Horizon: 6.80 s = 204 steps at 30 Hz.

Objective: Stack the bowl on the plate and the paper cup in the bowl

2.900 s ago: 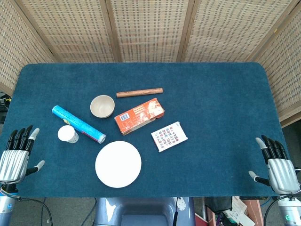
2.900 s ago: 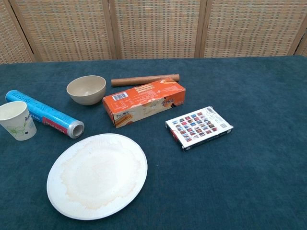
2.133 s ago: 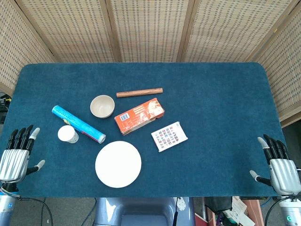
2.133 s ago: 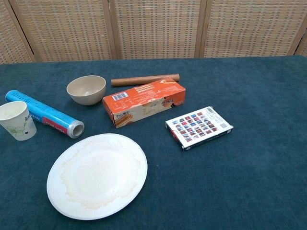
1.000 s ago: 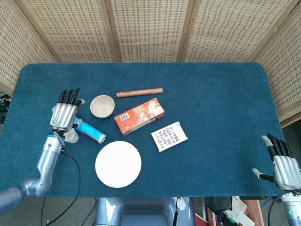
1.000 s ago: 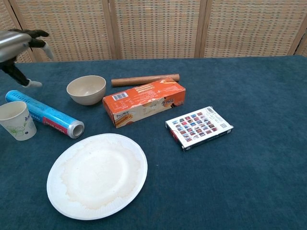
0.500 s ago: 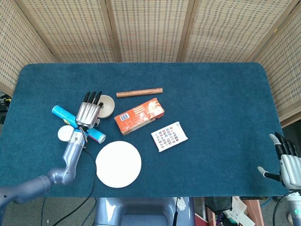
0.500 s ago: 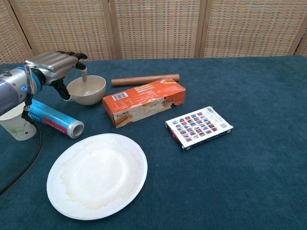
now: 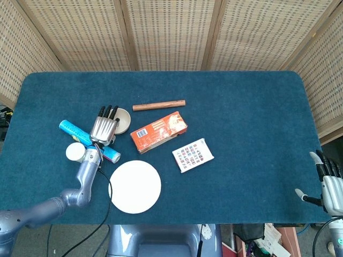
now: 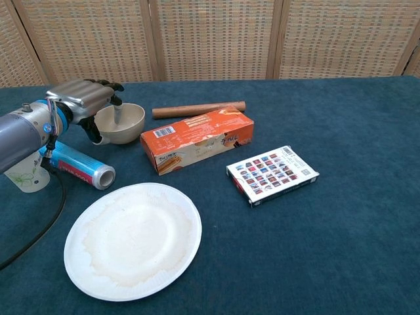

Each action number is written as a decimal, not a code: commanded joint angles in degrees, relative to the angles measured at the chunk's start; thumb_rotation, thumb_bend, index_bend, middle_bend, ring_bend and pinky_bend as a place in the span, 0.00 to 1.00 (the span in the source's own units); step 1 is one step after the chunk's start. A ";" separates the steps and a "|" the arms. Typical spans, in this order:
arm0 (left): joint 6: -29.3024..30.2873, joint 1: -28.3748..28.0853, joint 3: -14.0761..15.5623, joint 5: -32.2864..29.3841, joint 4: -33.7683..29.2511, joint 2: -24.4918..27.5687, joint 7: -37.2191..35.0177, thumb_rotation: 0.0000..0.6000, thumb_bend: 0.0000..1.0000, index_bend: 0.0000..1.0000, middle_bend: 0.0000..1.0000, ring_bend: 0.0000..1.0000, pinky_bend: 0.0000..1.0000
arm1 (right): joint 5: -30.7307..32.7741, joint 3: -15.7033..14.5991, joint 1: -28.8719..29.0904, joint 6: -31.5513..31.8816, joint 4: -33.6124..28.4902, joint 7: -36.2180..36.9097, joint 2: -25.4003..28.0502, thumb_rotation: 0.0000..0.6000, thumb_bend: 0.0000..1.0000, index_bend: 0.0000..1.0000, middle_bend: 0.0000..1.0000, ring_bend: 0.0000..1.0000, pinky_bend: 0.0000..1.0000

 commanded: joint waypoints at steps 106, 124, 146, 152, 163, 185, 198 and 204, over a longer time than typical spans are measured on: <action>0.83 10.66 19.56 23.91 -41.05 20.34 5.54 1.00 0.37 0.66 0.07 0.00 0.08 | -2.46 0.12 -2.59 5.28 -2.94 -1.25 1.42 1.00 0.15 0.00 0.00 0.00 0.00; 0.28 10.05 19.21 21.37 -41.22 21.02 7.36 1.00 0.27 0.43 0.00 0.00 0.02 | -2.82 0.20 -2.72 5.71 -3.02 -1.21 1.37 1.00 0.14 0.00 0.00 0.00 0.00; 14.31 15.38 12.37 22.78 -49.53 40.11 -14.15 1.00 0.17 0.29 0.00 0.00 0.00 | -3.14 0.04 -2.67 5.48 -3.11 -1.27 1.32 1.00 0.15 0.00 0.00 0.00 0.00; 18.04 19.70 13.52 21.83 -39.95 39.38 -18.11 1.00 0.17 0.29 0.00 0.00 0.00 | -3.56 -0.23 -2.37 5.04 -3.47 -2.40 1.08 1.00 0.15 0.00 0.00 0.00 0.00; 16.50 22.62 15.10 20.82 -29.98 36.06 -23.81 1.00 0.21 0.37 0.00 0.00 0.00 | -3.98 -0.53 -2.12 4.80 -4.13 -4.07 0.74 1.00 0.14 0.00 0.00 0.00 0.00; 9.97 21.42 14.89 19.11 -22.89 28.34 -20.19 1.00 0.24 0.42 0.00 0.00 0.00 | -3.84 -0.42 -2.33 5.19 -3.84 -2.89 1.03 1.00 0.14 0.00 0.00 0.00 0.00; 8.37 20.67 14.03 17.71 -18.85 24.89 -18.78 1.00 0.33 0.49 0.00 0.00 0.00 | -3.85 -0.43 -2.37 5.24 -3.79 -2.60 1.08 1.00 0.14 0.00 0.00 0.00 0.00; 7.63 20.15 13.53 17.23 -17.39 23.63 -18.51 1.00 0.39 0.52 0.01 0.00 0.01 | -3.83 -0.38 -2.38 5.32 -3.73 -2.63 1.04 1.00 0.14 0.00 0.00 0.00 0.00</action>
